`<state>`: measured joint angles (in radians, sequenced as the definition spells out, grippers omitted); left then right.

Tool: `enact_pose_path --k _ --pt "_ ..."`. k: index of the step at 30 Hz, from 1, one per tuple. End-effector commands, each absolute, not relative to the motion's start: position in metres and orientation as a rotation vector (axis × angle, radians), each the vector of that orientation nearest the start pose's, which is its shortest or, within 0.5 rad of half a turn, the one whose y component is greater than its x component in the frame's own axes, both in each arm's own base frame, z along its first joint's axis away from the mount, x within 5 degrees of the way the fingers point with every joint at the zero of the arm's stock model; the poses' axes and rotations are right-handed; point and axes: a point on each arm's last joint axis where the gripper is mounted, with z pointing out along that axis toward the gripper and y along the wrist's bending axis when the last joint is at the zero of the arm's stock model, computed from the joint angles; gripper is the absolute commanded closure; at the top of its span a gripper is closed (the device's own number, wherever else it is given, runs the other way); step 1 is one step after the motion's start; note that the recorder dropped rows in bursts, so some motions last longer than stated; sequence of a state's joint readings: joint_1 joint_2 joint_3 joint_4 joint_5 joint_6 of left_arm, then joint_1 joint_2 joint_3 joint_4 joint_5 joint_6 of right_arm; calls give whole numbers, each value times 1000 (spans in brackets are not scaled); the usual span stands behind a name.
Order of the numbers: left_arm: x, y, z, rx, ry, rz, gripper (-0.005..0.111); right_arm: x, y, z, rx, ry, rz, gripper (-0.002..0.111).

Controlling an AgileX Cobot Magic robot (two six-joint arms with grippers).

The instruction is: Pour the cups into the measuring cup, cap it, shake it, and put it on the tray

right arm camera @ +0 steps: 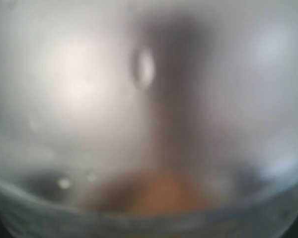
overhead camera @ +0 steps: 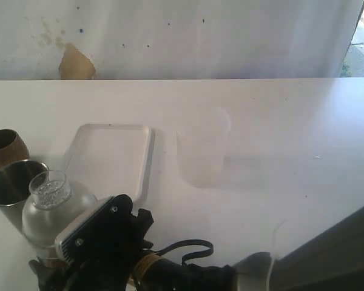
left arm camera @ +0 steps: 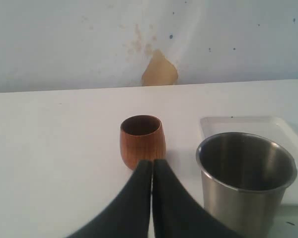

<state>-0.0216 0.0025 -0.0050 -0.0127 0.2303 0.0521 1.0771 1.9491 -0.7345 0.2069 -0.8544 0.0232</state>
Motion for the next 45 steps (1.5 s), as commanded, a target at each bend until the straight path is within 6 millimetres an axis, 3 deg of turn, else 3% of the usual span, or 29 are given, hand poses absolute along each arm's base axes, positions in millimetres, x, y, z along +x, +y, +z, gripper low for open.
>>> enact_pose_path --k 1,4,9,13,15,17,18,21,22,25,26,29,30,33,34,37,39,40,41,42,44,45 --pt "55 -1 192 58 1715 14 106 184 303 133 -667 1760 710 107" --pt "55 -1 192 58 1715 14 106 184 302 152 -651 1698 727 107" --pt "55 -1 192 58 1715 14 106 178 287 221 -710 1527 634 108" --pt "55 -1 192 58 1715 14 106 194 249 265 -426 1528 561 108" --pt "55 -1 192 58 1715 14 106 183 258 278 -588 1467 647 108" --pt "55 -1 192 58 1715 14 106 169 269 282 -835 1433 623 108" --pt "55 -1 192 58 1715 14 106 172 265 284 -829 1441 569 108" --pt "55 -1 192 58 1715 14 106 202 234 292 -402 1558 473 108" --pt "55 -1 192 58 1715 14 106 199 236 293 -444 1551 511 108" --pt "55 -1 192 58 1715 14 106 168 261 296 -859 1410 608 108" --pt "55 -1 192 58 1715 14 106 167 261 296 -860 1404 590 108" --pt "55 -1 192 58 1715 14 106 198 234 296 -477 1562 478 108" --pt "55 -1 192 58 1715 14 106 198 234 295 -490 1578 486 108" --pt "55 -1 192 58 1715 14 106 174 251 295 -817 1500 520 108" --pt "55 -1 192 58 1715 14 106 173 250 297 -820 1473 487 108" --pt "55 -1 192 58 1715 14 106 197 226 300 -531 1563 410 108" --pt "55 -1 192 58 1715 14 106 178 245 299 -821 1544 476 108" --pt "55 -1 192 58 1715 14 106 177 245 300 -815 1522 461 108" --pt "55 -1 192 58 1715 14 106 197 228 303 -567 1559 395 108" --pt "55 -1 192 58 1715 14 106 204 221 304 -477 1595 394 108" --pt "55 -1 192 58 1715 14 106 193 235 306 -729 1644 519 108" --pt "55 -1 192 58 1715 14 106 190 238 307 -767 1610 505 108"
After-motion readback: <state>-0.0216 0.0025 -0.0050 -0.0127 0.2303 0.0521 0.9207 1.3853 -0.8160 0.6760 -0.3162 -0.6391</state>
